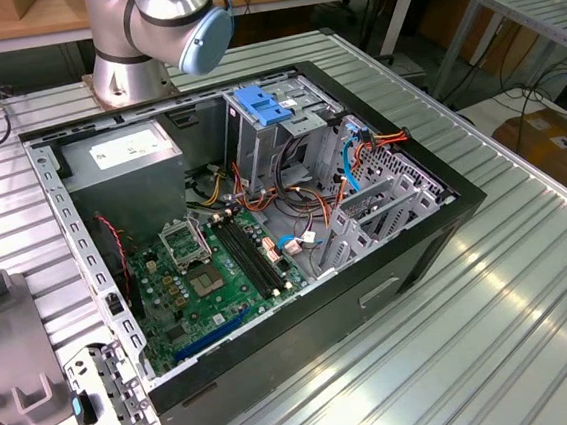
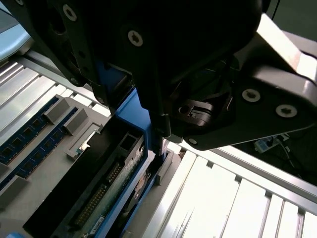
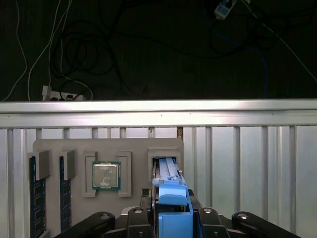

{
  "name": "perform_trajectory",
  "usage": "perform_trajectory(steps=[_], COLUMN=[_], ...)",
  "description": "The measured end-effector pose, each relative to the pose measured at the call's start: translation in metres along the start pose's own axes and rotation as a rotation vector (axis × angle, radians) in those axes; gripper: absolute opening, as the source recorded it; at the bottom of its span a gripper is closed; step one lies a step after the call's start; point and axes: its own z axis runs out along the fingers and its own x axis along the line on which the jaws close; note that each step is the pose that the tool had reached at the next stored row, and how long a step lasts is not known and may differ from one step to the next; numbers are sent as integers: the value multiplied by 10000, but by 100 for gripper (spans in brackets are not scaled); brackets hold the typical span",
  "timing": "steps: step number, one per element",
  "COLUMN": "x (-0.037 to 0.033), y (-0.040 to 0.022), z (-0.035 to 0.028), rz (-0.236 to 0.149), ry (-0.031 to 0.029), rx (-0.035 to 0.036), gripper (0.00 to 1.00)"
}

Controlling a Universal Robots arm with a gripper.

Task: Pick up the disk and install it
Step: 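Pick up the disk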

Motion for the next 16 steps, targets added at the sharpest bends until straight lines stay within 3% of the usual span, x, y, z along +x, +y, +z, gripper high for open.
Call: perform_trajectory(steps=[9, 16], x=[0, 1], y=[1, 2], z=[-41, -118], rz=[0, 0], ry=[2, 1], rx=[-1, 0], gripper=[37, 37])
